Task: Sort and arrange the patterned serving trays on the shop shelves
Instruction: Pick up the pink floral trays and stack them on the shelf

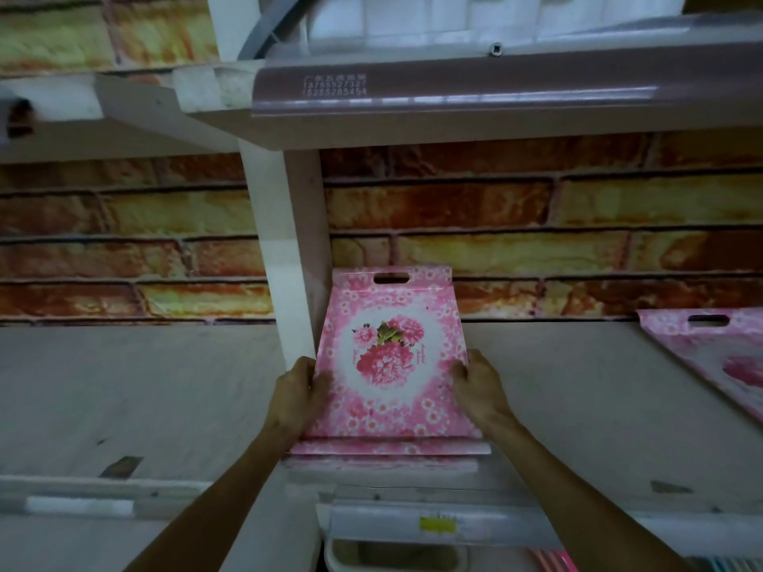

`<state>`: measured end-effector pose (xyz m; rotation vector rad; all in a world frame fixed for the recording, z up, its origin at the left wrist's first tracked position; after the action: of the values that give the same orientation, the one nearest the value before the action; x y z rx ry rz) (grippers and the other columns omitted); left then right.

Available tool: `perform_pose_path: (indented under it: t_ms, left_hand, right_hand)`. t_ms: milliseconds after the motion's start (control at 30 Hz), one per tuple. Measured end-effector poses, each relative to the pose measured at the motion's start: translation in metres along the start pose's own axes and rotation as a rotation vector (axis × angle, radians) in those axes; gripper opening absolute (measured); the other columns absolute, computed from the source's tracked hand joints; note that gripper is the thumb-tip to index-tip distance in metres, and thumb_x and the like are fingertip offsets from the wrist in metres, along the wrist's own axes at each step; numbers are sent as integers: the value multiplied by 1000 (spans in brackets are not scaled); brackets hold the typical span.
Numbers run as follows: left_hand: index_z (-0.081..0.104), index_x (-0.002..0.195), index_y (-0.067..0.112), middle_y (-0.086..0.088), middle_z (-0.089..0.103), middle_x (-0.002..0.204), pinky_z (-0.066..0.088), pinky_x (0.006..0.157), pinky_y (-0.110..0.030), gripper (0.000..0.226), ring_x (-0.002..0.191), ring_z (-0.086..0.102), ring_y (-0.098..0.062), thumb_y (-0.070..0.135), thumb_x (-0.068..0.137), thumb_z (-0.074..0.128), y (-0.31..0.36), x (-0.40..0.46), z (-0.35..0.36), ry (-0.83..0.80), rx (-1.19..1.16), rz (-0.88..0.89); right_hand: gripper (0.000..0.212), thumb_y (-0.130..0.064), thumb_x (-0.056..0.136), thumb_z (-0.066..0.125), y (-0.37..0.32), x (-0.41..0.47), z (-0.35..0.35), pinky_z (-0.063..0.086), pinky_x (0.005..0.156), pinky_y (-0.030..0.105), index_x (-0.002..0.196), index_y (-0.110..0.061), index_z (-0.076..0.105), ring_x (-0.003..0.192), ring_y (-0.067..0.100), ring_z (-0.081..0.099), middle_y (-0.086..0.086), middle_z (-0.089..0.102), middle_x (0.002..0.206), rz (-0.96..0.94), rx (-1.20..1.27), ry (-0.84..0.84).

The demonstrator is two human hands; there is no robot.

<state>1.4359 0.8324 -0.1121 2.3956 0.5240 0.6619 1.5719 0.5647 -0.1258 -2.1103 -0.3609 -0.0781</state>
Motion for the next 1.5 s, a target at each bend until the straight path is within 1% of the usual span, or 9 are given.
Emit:
perform_pose_path:
  t_ms: [100, 400, 600, 867, 1033, 1167, 1267, 1367, 1500]
  left_hand:
    - [59, 112, 2, -15, 69, 104, 51, 72, -31, 31, 90, 67, -32, 28, 96, 53, -2, 0, 1, 8, 2, 15]
    - [68, 115, 4, -15, 73, 108, 51, 86, -30, 31, 94, 70, -30, 22, 96, 52, -10, -2, 2, -12, 69, 21]
    - [70, 103, 1, -15, 73, 98, 44, 71, -18, 31, 74, 63, -20, 23, 99, 47, -21, 1, 10, -51, 126, -24]
    - [67, 114, 1, -17, 71, 109, 52, 84, -30, 32, 96, 69, -32, 22, 99, 47, -25, 0, 18, -100, 125, -31]
    - [66, 106, -1, -19, 71, 104, 54, 82, -33, 31, 90, 68, -33, 21, 97, 45, -31, 2, 24, -162, 188, -45]
    - [63, 105, 2, -16, 69, 104, 55, 81, -36, 32, 92, 66, -30, 27, 96, 46, -23, 3, 23, -237, 344, 10]
    - [61, 117, 11, -12, 67, 112, 55, 84, -37, 31, 99, 64, -28, 28, 95, 47, -9, 6, 11, -186, 420, 91]
    - [64, 115, 13, -9, 68, 111, 55, 80, -34, 25, 93, 65, -26, 22, 96, 51, 19, 5, 0, -72, 233, 189]
    - [68, 108, 15, 0, 70, 98, 48, 69, -16, 18, 79, 65, -13, 21, 95, 57, 61, -2, -13, 11, -119, 224]
  right_hand:
    - [31, -33, 97, 36, 17, 7, 11, 57, 83, 44, 107, -11, 55, 91, 28, 64, 12, 63, 105, 26, -101, -22]
    - [28, -20, 102, 35, 10, -11, 22, 52, 83, 27, 110, -5, 57, 93, 25, 65, 12, 65, 107, 47, -113, -60]
    - [26, -17, 101, 37, 14, -10, 27, 46, 81, 21, 101, -4, 59, 86, 23, 63, 14, 68, 106, 33, -140, -46]
    - [21, -14, 99, 40, 16, -11, 26, 36, 67, 19, 80, -8, 46, 74, 18, 53, 12, 61, 86, 19, -253, -28]
    - [17, -14, 98, 42, 17, -12, 29, 38, 68, 19, 84, -7, 49, 82, 24, 60, 15, 64, 93, 31, -261, -59]
    - [21, -21, 98, 45, 13, -14, 28, 43, 74, 20, 104, -3, 57, 89, 20, 59, 10, 63, 104, 37, -194, -127]
    - [17, -24, 96, 49, 6, -12, 14, 44, 64, 23, 94, -7, 55, 84, 22, 60, 6, 60, 90, 7, -193, -99]
    - [13, -20, 94, 51, -2, -10, -12, 40, 68, 22, 88, -10, 57, 91, 26, 63, 7, 62, 88, -30, -192, 8]
    - [25, -24, 94, 56, -11, -14, -51, 41, 77, 15, 112, -9, 63, 93, 18, 64, 4, 68, 106, -56, -74, 121]
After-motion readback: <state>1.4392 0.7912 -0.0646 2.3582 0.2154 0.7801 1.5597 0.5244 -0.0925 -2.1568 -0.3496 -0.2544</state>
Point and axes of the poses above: each hand's wrist, its own x-axis towards the middle knuckle, its own z-axis out of the palm, y = z × x, the point moved 10 cm from there along x, towards the middle knuckle
